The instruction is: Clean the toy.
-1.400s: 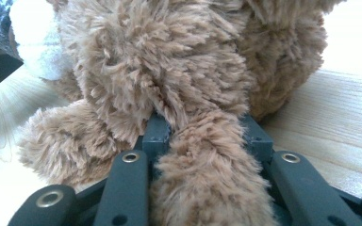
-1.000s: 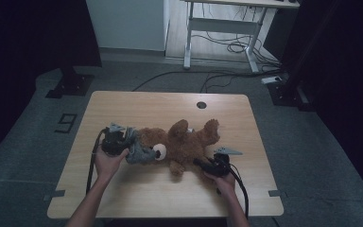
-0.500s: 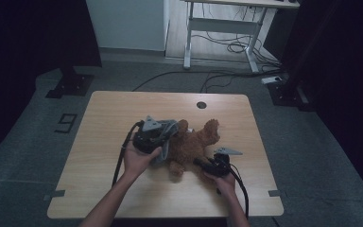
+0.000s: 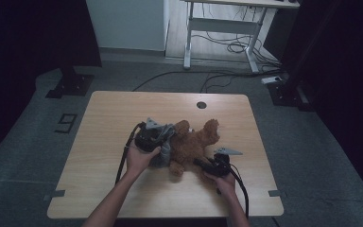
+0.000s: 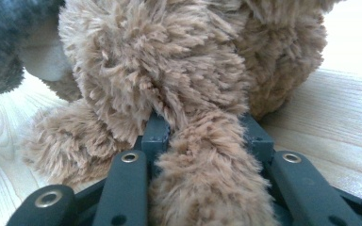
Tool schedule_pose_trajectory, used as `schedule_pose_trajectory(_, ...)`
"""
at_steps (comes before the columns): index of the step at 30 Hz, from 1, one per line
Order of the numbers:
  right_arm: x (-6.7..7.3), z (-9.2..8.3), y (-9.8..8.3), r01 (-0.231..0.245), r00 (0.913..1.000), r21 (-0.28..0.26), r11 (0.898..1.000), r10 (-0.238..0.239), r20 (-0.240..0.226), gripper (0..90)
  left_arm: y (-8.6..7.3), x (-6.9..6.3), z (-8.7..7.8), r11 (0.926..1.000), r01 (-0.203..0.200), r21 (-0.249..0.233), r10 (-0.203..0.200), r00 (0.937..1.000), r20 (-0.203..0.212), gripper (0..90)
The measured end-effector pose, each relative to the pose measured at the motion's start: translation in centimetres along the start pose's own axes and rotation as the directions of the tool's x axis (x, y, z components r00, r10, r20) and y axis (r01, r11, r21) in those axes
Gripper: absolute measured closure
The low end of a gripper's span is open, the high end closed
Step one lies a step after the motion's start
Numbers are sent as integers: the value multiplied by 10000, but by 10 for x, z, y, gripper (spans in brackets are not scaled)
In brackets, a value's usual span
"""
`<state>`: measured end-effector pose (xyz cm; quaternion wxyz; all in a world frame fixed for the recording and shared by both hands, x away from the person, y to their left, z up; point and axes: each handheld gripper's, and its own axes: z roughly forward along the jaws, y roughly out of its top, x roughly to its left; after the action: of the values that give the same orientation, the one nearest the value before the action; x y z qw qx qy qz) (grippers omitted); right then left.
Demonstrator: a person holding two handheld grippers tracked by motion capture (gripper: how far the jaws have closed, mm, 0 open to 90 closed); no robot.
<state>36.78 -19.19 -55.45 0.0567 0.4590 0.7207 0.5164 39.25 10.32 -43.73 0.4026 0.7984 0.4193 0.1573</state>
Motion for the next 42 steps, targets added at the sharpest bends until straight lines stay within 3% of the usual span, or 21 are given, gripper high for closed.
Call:
schedule_pose_trajectory(3, 0, 0, 0, -18, 10000, -17, 10000, 18, -13, 630, -1, 8, -11, 9995, 5, -313, -16, 9993, -378, 817)
schedule_pose_trajectory(7, -1, 0, 0, -20, 10000, -26, 10000, 20, -35, 629, -4, 20, -19, 9991, 236, -347, -254, 9983, -520, 817)
schedule_pose_trajectory(12, -1, 0, 0, -44, 10000, -31, 10000, 44, -47, 628, -10, 29, -21, 9986, 433, -313, -452, 9970, -629, 816)
schedule_pose_trajectory(15, -1, 0, 0, -48, 10000, -42, 10000, 48, -57, 625, -18, 39, -21, 9961, 810, -360, -828, 9952, -513, 816)
schedule_pose_trajectory(20, -1, 1, 0, -89, 9999, -72, 9999, 89, -91, 623, -20, 43, -22, 9965, 770, -331, -790, 9948, -637, 816)
schedule_pose_trajectory(23, -1, 0, -1, -116, 9999, -76, 9999, 115, -104, 622, -24, 49, -22, 9941, 1034, -342, -1053, 9926, -602, 816)
schedule_pose_trajectory(38, -1, 1, 0, -108, 9999, -87, 9999, 107, -103, 622, -38, 59, -23, 9926, 1196, -213, -1212, 9869, -1065, 816)
schedule_pose_trajectory(42, -1, 1, 0, -115, 9999, -86, 9999, 114, -106, 621, -46, 66, -23, 9881, 1528, -184, -1539, 9824, -1061, 816)
